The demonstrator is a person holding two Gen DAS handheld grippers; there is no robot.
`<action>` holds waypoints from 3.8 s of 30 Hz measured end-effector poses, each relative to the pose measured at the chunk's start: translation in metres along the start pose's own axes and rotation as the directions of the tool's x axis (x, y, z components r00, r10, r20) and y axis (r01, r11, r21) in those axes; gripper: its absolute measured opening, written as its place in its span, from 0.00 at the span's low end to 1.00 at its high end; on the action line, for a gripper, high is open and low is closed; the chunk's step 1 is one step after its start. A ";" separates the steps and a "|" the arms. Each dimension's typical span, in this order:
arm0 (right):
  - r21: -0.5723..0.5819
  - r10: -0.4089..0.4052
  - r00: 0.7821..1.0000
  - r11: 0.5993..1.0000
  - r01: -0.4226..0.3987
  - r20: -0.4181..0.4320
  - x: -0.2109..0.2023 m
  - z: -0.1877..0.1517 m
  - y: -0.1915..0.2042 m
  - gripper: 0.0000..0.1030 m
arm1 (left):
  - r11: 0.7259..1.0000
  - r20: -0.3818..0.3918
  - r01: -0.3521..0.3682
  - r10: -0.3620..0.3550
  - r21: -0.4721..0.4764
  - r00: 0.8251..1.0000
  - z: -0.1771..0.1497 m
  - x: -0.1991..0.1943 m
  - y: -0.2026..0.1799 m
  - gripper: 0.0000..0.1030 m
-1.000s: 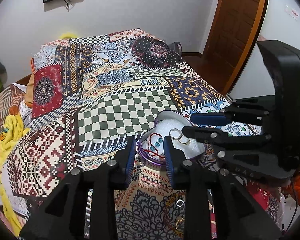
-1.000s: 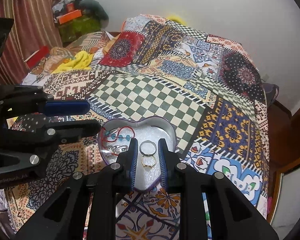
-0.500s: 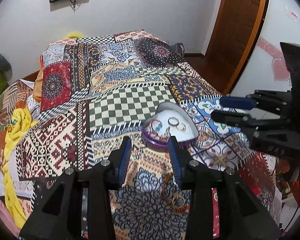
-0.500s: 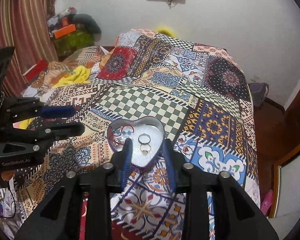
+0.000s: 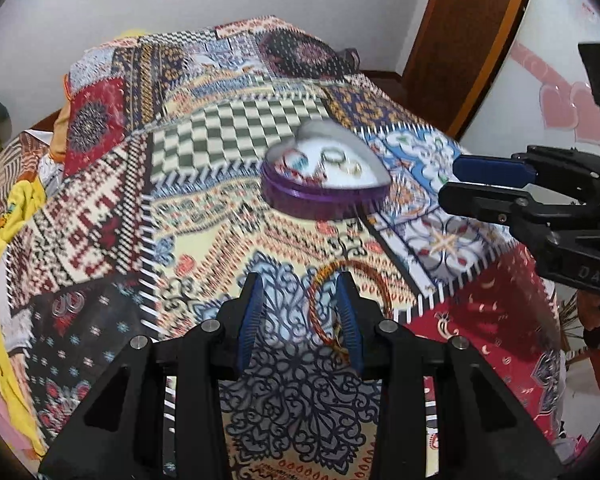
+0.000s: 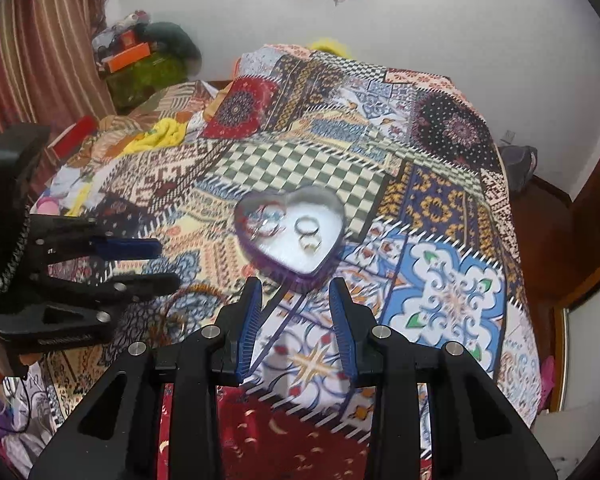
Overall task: Organize jewelry
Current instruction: 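Grasp the red beaded bracelet with the left tool while the right tool grasps a small gold ring, then carry the bracelet with the left tool while the right tool carries the gold ring over the tin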
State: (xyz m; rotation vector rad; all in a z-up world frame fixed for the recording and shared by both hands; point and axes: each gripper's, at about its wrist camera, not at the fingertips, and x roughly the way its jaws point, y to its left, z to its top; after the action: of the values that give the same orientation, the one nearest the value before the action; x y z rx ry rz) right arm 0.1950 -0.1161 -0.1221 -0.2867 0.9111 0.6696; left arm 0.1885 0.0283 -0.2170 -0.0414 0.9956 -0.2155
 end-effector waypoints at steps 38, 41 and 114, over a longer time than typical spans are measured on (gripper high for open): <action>-0.119 0.082 0.982 0.988 -0.103 -0.169 0.043 -0.012 0.075 0.30 | 0.996 0.084 -0.027 0.034 -0.083 0.996 -0.055 -0.044 0.030 0.03; -0.134 0.061 0.977 0.987 -0.090 -0.202 0.054 -0.012 0.078 0.30 | 0.996 0.092 -0.015 0.023 -0.089 0.996 -0.058 -0.046 0.032 0.03; 0.077 0.076 0.993 0.994 -0.083 0.086 0.036 0.047 -0.035 0.08 | 1.000 0.144 0.002 -0.001 -0.009 0.990 0.084 0.030 0.006 0.03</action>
State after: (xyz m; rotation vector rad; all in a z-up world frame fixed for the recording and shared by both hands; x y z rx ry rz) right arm 0.2625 -0.1042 -0.1249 -0.1497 0.8713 0.7113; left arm 0.2751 0.0229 -0.1969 -0.0648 0.8531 -0.2067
